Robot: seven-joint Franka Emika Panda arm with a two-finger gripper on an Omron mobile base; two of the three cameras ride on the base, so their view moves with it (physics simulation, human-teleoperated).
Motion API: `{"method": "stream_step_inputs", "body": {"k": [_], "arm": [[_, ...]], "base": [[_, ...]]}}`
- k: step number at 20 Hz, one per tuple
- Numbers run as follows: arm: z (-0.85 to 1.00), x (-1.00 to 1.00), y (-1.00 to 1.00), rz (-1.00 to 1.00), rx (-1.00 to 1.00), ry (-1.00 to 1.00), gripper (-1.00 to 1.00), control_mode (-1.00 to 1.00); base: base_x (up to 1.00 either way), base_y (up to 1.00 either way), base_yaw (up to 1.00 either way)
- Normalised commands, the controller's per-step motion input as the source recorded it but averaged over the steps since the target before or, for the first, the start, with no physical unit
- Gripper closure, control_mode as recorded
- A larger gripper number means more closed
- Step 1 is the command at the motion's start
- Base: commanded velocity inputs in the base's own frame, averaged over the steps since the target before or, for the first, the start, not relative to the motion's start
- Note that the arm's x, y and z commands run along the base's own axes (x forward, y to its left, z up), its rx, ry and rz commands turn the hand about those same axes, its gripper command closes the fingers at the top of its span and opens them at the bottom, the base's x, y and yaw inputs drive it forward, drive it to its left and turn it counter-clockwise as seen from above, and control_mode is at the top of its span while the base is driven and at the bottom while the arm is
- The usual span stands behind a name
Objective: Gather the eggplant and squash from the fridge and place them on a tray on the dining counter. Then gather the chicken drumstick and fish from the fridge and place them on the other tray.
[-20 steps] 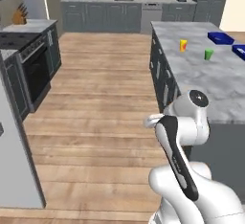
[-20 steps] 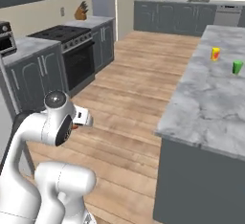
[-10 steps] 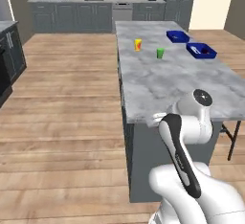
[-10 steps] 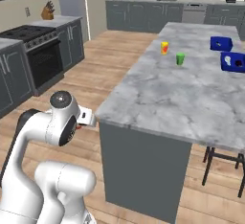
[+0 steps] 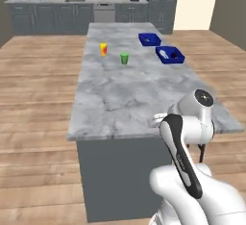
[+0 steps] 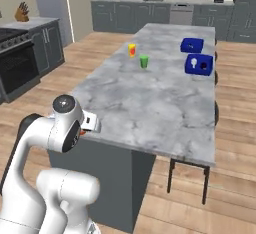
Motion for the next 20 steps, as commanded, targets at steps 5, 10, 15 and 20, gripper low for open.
{"method": "stream_step_inputs", "body": {"k": [5, 10, 15, 20], "arm": [[0.00, 0.00, 0.00, 0.00, 0.00, 0.00, 1.00, 1.00], [0.00, 0.00, 0.00, 0.00, 0.00, 0.00, 1.00, 1.00], [0.00, 0.00, 0.00, 0.00, 0.00, 0.00, 1.00, 1.00], [0.00, 0.00, 0.00, 0.00, 0.00, 0.00, 1.00, 1.00]], "base": [[-0.20, -1.00, -0.15], [0.03, -1.00, -0.12], [0.19, -1.00, -0.09], [0.43, -1.00, -0.05]]}}
